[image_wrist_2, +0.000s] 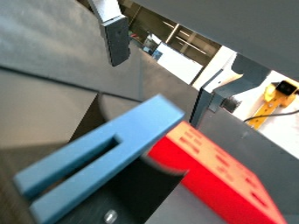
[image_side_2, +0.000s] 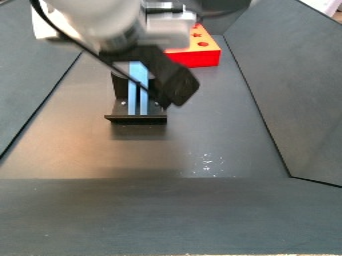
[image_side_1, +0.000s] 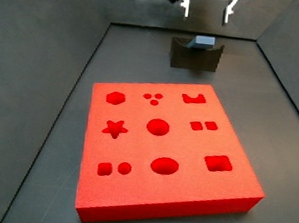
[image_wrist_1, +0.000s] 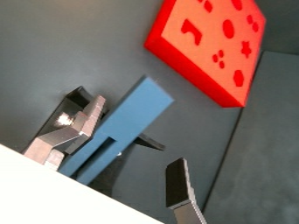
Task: Pick up the double-square object. Move up. Place the double-square object on the fixture. Regrasp the double-square object. Move to above the board. Insert the double-square object.
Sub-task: Regrasp the double-square object.
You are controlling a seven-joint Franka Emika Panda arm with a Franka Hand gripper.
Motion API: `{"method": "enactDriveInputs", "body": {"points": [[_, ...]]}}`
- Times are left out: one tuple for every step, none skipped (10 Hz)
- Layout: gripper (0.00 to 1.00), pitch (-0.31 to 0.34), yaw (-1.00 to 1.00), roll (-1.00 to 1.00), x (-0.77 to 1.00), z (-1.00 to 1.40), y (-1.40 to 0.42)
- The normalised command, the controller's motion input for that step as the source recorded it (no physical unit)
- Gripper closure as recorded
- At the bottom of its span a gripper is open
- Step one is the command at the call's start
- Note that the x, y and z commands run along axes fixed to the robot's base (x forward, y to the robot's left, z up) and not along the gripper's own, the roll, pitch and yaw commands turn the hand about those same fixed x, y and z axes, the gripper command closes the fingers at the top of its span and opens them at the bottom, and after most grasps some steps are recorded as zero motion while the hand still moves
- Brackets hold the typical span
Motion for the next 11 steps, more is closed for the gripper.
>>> {"method": "enactDriveInputs", "body": {"points": [[0.0,0.069,-0.01,0.06,-0.03,0.47,0.0],[0.0,0.065,-0.01,0.05,-0.03,0.29,0.0],[0.0,0.042,0.02,1.0,0.0,0.98,-1.0],[0.0,0.041,0.02,1.0,0.0,0.92,-1.0],[0.0,0.031,0.02,1.0,-0.03,0.9,-1.0],[0.0,0.024,0.02,1.0,-0.07,0.86,-1.0],[0.0,0.019,0.02,1.0,-0.08,0.73,-0.93],[0.0,0.016,0.02,1.0,-0.07,0.51,-0.75],[0.0,0.013,0.02,1.0,-0.05,0.19,-0.5],[0.0,0.01,0.02,1.0,-0.03,0.02,-0.31],[0.0,0.008,0.02,1.0,-0.02,0.01,-0.1]]}}
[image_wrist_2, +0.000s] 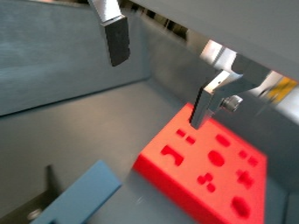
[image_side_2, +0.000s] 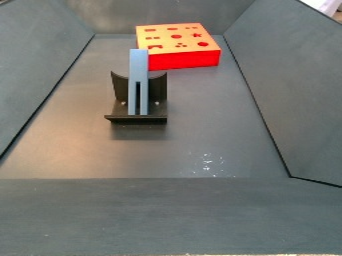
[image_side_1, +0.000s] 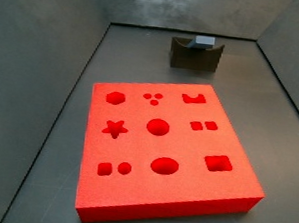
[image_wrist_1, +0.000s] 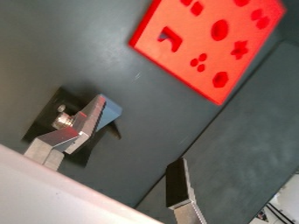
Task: Pick up the double-square object. Move up. Place the double-square object on the fixture. Regrasp the double-square object. Move to above the board. Insert the double-square object.
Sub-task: Regrasp the double-square object.
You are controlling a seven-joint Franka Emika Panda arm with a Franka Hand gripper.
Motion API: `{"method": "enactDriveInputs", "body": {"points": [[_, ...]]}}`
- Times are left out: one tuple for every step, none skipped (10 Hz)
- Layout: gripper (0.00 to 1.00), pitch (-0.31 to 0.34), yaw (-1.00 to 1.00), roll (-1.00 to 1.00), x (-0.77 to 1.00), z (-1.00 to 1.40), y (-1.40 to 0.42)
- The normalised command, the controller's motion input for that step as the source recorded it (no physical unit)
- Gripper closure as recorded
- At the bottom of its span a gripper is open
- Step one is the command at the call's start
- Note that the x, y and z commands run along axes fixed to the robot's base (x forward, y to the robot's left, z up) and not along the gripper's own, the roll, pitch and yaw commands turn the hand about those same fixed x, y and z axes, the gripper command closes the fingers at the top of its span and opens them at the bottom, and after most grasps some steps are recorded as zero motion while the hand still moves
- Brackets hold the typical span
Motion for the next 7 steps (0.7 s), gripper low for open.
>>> {"method": "enactDriveInputs", "body": {"points": [[0.0,0.005,0.02,1.0,-0.03,0.04,0.01],[0.0,0.003,0.02,1.0,-0.03,0.02,0.0],[0.0,-0.002,0.02,1.0,-0.02,0.01,-0.03],[0.0,-0.005,0.02,1.0,-0.02,0.01,-0.02],[0.0,-0.011,0.02,1.0,-0.01,0.01,-0.02],[0.0,-0.013,0.02,1.0,-0.01,0.01,-0.01],[0.0,-0.016,0.02,1.0,0.0,0.01,-0.02]]}}
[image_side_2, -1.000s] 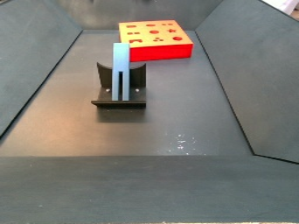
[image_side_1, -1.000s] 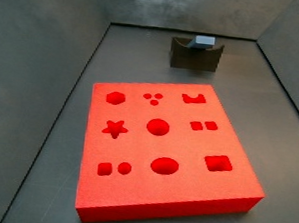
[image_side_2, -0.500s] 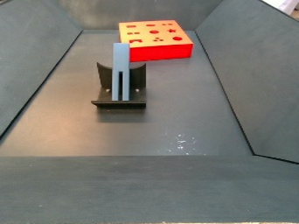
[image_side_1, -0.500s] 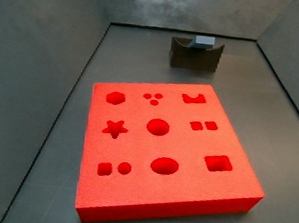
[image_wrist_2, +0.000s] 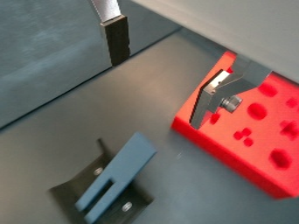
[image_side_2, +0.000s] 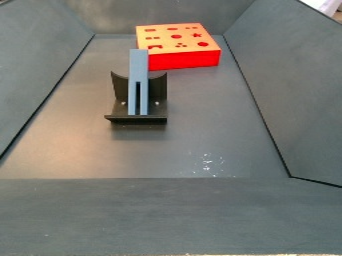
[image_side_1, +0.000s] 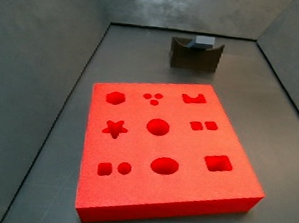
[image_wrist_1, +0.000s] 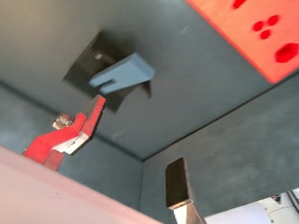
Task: Pick up the double-square object. Move up. Place the double-square object on the fixture. Regrasp the double-square object. Move to above the board. Insert the double-square object.
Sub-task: Regrasp the double-square object.
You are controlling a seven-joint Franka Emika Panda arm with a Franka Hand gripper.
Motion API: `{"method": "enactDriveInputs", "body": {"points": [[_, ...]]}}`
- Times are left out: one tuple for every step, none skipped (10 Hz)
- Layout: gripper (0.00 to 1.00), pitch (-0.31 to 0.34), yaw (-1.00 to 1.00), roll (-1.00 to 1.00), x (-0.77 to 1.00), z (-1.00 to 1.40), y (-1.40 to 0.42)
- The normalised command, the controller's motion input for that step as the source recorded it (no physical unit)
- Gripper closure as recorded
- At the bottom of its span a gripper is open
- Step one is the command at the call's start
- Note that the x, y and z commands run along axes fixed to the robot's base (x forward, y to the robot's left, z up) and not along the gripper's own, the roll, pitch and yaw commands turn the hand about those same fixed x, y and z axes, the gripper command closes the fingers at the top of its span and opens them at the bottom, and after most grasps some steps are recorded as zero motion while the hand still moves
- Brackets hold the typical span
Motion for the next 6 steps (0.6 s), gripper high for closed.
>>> {"method": "enactDriveInputs", "body": {"points": [[0.0,-0.015,0.03,1.0,0.0,0.01,-0.02],[0.0,-0.01,0.03,1.0,0.0,0.01,-0.02],[0.0,-0.006,0.03,1.0,0.0,0.01,-0.02],[0.0,0.004,0.03,1.0,0.02,0.0,-0.02],[0.0,0.016,0.03,1.0,0.03,-0.01,-0.02],[0.0,0.026,0.03,1.0,0.04,0.0,-0.03]]}}
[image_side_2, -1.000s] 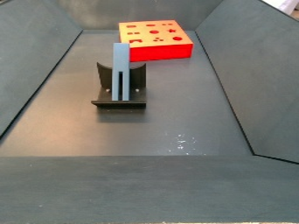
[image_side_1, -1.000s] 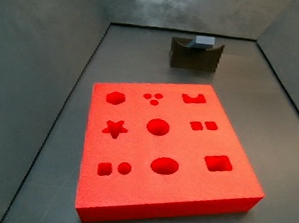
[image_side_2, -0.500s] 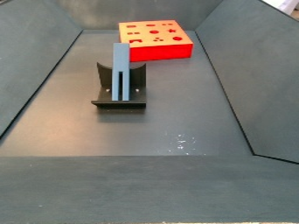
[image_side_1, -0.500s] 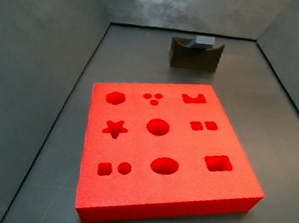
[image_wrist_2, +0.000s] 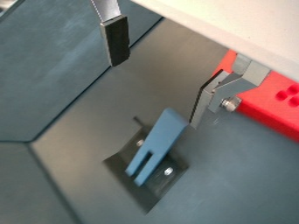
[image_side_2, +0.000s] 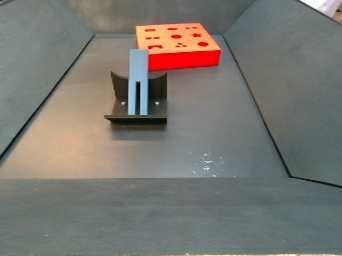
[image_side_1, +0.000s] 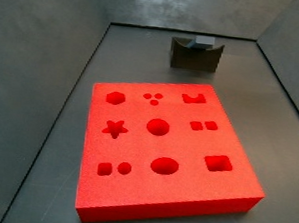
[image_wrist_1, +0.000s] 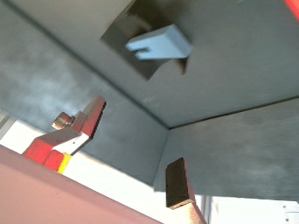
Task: Pick up the double-square object. Move up. Place the double-square object on the fixture. Regrasp the double-square object. Move to above the board. Insert the double-square object.
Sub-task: Regrasp the double-square object.
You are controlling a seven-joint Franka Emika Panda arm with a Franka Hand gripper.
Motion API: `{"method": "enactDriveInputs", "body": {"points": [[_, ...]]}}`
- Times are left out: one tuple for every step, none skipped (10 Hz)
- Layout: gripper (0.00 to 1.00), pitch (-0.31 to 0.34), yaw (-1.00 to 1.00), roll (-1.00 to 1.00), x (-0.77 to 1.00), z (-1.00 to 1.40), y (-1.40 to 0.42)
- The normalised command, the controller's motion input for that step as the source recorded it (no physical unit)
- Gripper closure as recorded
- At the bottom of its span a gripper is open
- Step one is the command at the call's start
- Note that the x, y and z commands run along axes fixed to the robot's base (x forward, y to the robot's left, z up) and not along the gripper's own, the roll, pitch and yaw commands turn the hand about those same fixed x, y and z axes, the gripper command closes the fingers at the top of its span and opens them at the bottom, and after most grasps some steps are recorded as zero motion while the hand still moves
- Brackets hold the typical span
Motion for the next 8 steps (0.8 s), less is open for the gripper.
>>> {"method": "enactDriveInputs", "body": {"points": [[0.0,0.04,0.04,1.0,0.06,0.0,-0.03],[0.0,0.058,0.04,1.0,0.07,0.0,-0.03],[0.0,0.087,0.05,1.0,0.08,0.0,-0.04],[0.0,0.114,0.07,1.0,0.09,0.0,-0.04],[0.0,0.134,0.08,1.0,0.09,-0.01,-0.04],[0.0,0.172,0.13,0.91,0.1,0.0,-0.05],[0.0,0.17,0.14,0.79,0.1,-0.01,-0.05],[0.0,0.152,0.17,0.53,0.1,-0.01,-0.05]]}}
